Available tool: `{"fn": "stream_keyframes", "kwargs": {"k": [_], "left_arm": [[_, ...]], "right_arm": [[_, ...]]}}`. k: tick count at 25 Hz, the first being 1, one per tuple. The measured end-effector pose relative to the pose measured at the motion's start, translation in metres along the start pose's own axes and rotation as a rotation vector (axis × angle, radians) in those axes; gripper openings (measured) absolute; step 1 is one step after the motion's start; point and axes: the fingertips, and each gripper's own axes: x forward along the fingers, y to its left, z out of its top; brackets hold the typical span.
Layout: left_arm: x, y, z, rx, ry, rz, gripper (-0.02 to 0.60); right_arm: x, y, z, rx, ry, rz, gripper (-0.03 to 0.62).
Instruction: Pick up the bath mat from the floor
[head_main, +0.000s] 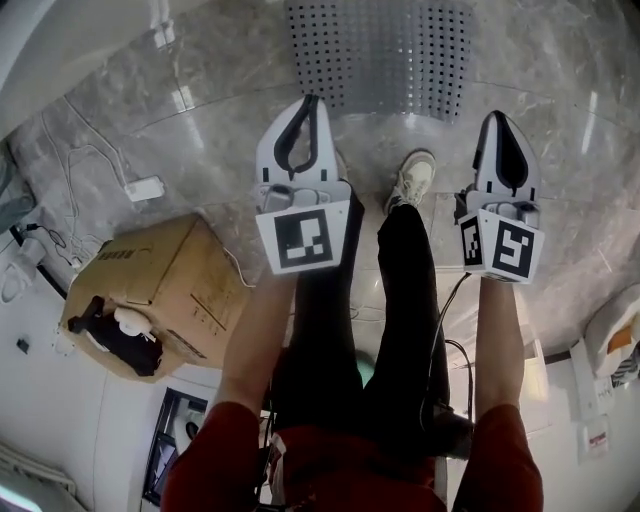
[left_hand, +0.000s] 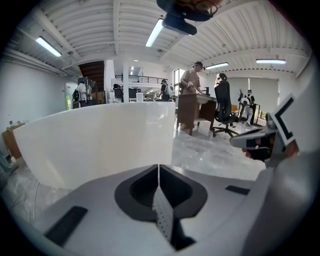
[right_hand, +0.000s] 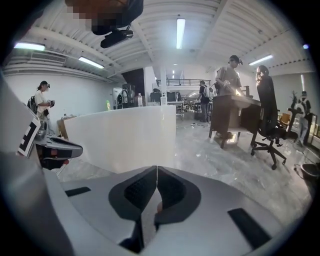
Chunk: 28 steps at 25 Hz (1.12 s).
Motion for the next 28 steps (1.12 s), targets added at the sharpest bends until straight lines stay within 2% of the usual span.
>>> {"fn": "stream_keyframes", "kwargs": {"k": [6, 11, 14, 21, 28], "left_arm": [[0.031, -0.002, -0.07, 0.006, 0.038, -0.001, 0.017], [0.056, 0.0, -0.125, -0.052, 0.085, 0.02, 0.017], [0.072, 0.003, -0.156, -0.023, 0.123, 0.021, 0.017], [0.107, -0.001, -0.21, -0.01, 0.215, 0.021, 0.017], [0.129, 0.014, -0.264, -0.054, 0.311, 0.066, 0.018]], "right_arm": [[0.033, 0.0, -0.068, -0.012, 0.047, 0.005, 0.012], [0.057, -0.008, -0.116, -0.003, 0.078, 0.001, 0.012], [0.072, -0.014, -0.144, -0.001, 0.113, -0.006, 0.011], [0.099, -0.021, -0.203, -0.021, 0.191, -0.007, 0.012], [0.127, -0.021, -0.242, -0.04, 0.251, 0.006, 0.016]]}}
